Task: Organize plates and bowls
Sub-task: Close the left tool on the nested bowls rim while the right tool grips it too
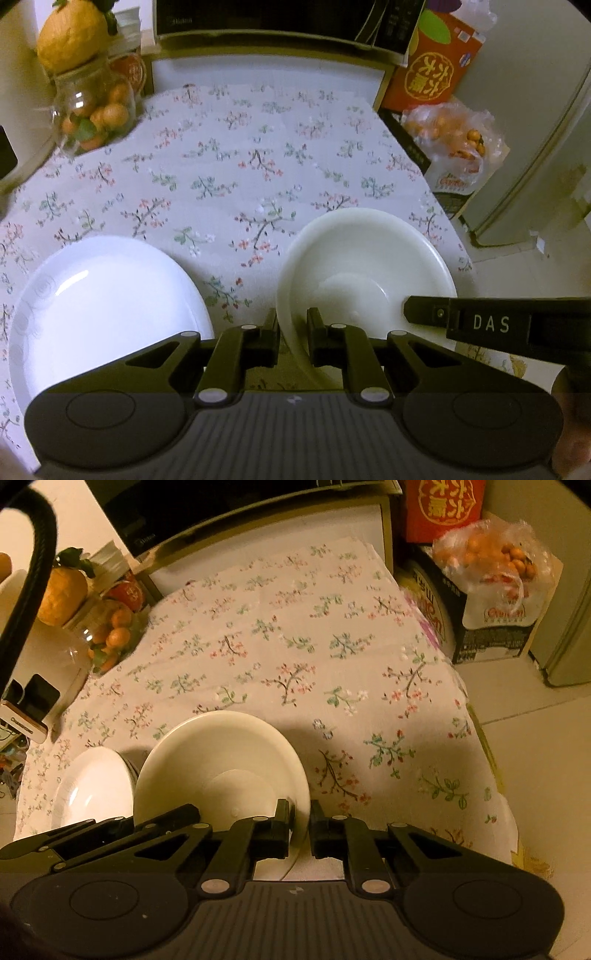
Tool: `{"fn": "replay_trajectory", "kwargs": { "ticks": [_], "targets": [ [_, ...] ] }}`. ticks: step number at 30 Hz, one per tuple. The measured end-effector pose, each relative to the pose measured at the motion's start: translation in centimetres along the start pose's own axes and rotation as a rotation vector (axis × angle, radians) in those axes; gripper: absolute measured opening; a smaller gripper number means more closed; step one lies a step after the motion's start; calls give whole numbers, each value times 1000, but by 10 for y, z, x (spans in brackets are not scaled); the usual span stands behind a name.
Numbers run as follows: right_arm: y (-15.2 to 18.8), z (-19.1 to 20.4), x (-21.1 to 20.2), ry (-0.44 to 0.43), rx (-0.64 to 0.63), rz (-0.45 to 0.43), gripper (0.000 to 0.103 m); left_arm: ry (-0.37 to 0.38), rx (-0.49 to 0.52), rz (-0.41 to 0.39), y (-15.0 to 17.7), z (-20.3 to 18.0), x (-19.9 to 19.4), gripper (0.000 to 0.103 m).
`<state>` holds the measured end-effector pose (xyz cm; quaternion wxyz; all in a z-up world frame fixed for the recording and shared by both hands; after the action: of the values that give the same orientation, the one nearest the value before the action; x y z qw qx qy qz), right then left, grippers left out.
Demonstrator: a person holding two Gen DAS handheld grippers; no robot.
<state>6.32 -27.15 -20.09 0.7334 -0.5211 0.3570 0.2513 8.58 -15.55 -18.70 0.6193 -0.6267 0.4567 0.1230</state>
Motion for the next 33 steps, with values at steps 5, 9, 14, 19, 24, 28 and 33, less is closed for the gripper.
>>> {"fn": "replay_trajectory", "kwargs": {
  "ticks": [5,9,14,19,24,28,33],
  "targets": [
    [-10,10,-12,17,-37,-78,10,-8,4,-50,-9,0,-11,13],
    [-17,22,-21,11,-66,-134,11,-23,-17,-89,-18,8,-22,13],
    [-24,39,-27,-21,-76,-167,11,-52,-34,-120,-22,21,-32,13],
    [-28,58,-27,-41,-94,-181,11,-73,-72,-129,-23,39,-40,13],
    [-27,79,-23,-61,-117,-186,12,-97,-98,-131,-20,56,-48,13],
    [-26,96,-16,-74,-135,-177,12,-113,-115,-121,-16,70,-50,13],
    [-22,117,-7,-89,-161,-160,13,-125,-145,-109,-9,92,-54,13]
  ]
}}
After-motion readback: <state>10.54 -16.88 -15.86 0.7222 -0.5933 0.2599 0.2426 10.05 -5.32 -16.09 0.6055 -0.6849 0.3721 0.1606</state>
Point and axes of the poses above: each gripper's, at about its wrist camera, not at the fingertips, and x roughly the way its jaws point, z to its left, y to its underside, the point moved 5 cm from there along x, roughly the way its jaws point, and after that the axes turned 3 degrees about -z, right-handed, at the moved point
